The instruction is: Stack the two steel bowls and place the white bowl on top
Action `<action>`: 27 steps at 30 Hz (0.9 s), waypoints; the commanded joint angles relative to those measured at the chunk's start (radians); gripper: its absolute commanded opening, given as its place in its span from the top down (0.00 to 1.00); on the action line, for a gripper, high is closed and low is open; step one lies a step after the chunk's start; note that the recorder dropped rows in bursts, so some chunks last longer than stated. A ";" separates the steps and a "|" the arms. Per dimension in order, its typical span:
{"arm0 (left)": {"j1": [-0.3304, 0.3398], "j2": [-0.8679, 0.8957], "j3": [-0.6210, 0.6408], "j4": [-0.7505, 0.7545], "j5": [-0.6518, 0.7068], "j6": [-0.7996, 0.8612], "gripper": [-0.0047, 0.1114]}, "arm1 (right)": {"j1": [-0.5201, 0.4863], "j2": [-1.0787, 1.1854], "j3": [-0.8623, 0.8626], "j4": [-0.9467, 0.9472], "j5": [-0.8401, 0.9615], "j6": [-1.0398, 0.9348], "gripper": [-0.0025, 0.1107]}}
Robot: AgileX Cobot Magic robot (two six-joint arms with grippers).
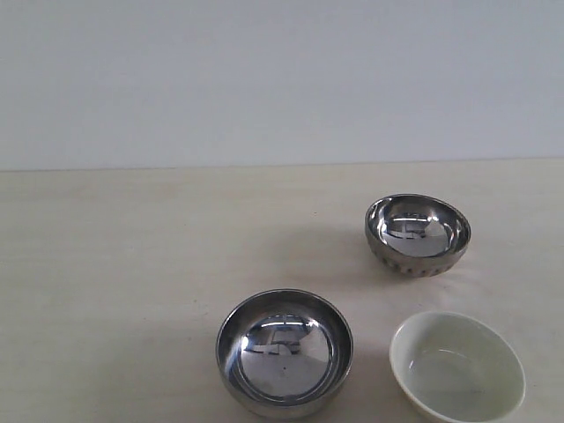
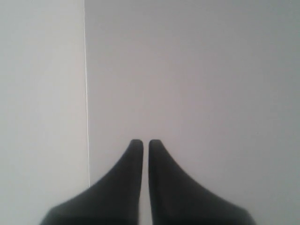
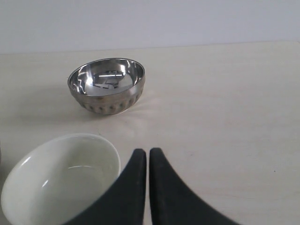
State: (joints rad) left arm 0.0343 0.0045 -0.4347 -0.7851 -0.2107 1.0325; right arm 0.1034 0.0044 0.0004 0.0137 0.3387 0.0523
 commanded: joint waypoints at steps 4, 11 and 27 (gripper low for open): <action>0.003 -0.005 0.006 0.292 -0.001 0.002 0.93 | -0.003 -0.004 0.000 0.000 -0.003 -0.006 0.98; 0.003 -0.005 0.006 0.776 -0.003 0.002 0.93 | -0.003 -0.004 0.000 0.000 -0.003 -0.006 0.98; 0.003 -0.005 0.126 0.809 0.011 0.002 0.93 | -0.003 -0.004 0.000 0.000 -0.003 -0.006 0.98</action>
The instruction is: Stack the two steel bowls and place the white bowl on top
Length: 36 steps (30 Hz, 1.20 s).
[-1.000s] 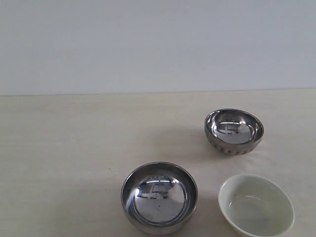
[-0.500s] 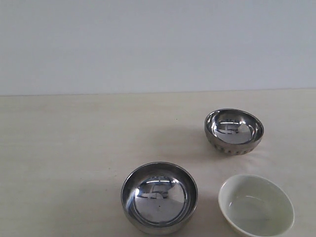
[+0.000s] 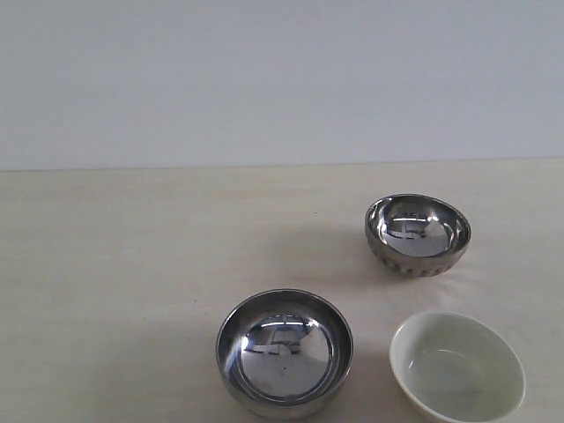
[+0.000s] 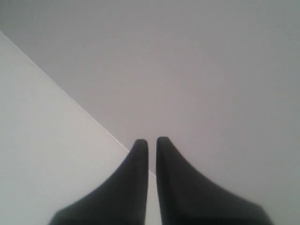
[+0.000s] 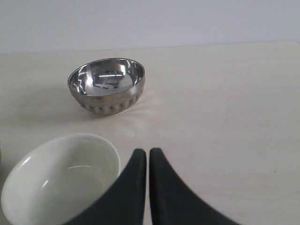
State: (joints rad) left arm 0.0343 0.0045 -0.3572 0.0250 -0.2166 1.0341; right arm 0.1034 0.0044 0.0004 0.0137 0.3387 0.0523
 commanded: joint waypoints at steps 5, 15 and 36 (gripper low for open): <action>0.003 -0.005 0.099 -0.001 0.123 0.001 0.93 | -0.003 -0.004 0.000 0.000 -0.003 -0.006 0.98; 0.003 -0.005 0.319 -0.001 0.165 0.001 0.93 | -0.003 -0.004 0.000 0.000 -0.003 -0.006 0.98; 0.003 -0.005 0.357 -0.001 0.405 0.001 0.93 | -0.003 -0.004 0.000 0.000 -0.003 -0.006 0.98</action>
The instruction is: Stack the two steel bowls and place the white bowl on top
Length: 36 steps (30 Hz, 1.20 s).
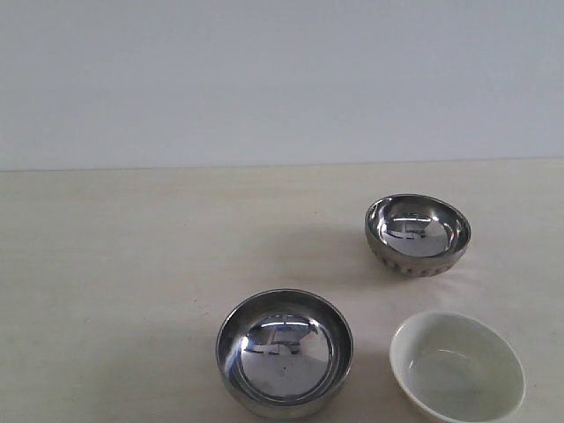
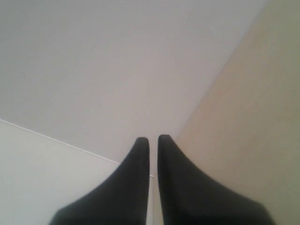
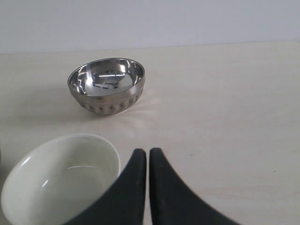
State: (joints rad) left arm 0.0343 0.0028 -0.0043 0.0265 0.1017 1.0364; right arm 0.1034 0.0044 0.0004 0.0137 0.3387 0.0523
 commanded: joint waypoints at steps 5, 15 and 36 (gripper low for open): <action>0.003 -0.003 0.004 -0.003 0.116 -0.002 0.93 | -0.003 -0.004 0.000 0.000 -0.003 -0.006 0.98; 0.003 -0.003 0.004 -0.005 0.194 -0.002 0.93 | -0.003 -0.004 0.000 0.000 -0.003 -0.006 0.98; 0.003 -0.003 0.004 -0.007 0.206 -0.085 0.93 | -0.003 -0.004 0.000 0.000 -0.003 -0.006 0.98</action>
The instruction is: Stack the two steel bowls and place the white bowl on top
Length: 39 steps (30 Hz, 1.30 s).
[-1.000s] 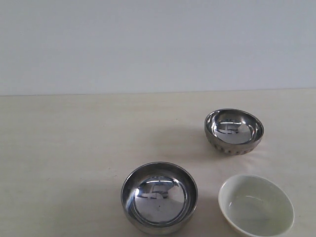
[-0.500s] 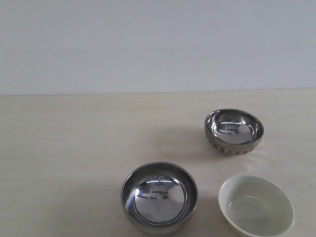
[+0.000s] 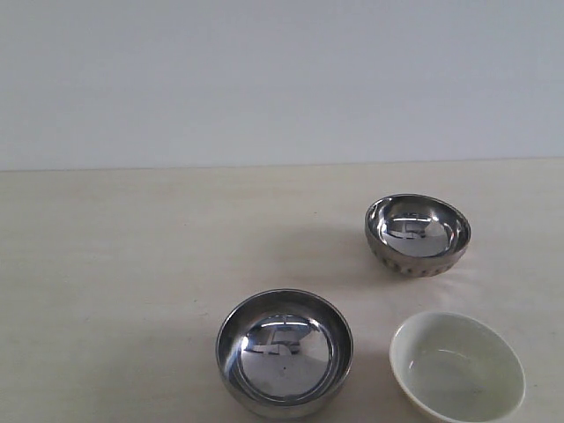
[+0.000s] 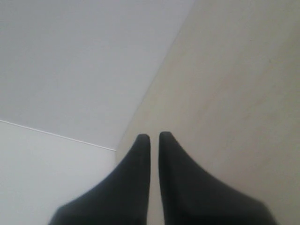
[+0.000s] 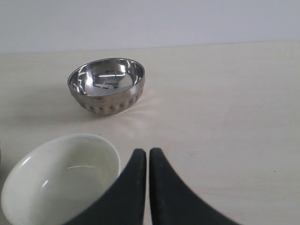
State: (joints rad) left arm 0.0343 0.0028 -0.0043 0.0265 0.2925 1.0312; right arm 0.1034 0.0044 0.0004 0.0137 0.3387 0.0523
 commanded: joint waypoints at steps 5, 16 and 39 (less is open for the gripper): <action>0.003 -0.003 0.004 -0.007 0.015 -0.464 0.93 | -0.003 -0.004 0.000 0.000 -0.003 -0.006 0.98; 0.003 -0.003 0.004 -0.007 0.015 -1.069 0.93 | -0.003 -0.004 0.000 0.000 -0.003 -0.006 0.98; 0.003 -0.003 0.004 -0.007 0.015 -1.069 0.93 | -0.003 -0.004 0.000 0.000 -0.003 -0.006 0.98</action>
State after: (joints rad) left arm 0.0343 0.0028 -0.0043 0.0265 0.3068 -0.0239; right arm 0.1034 0.0044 0.0004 0.0137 0.3387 0.0523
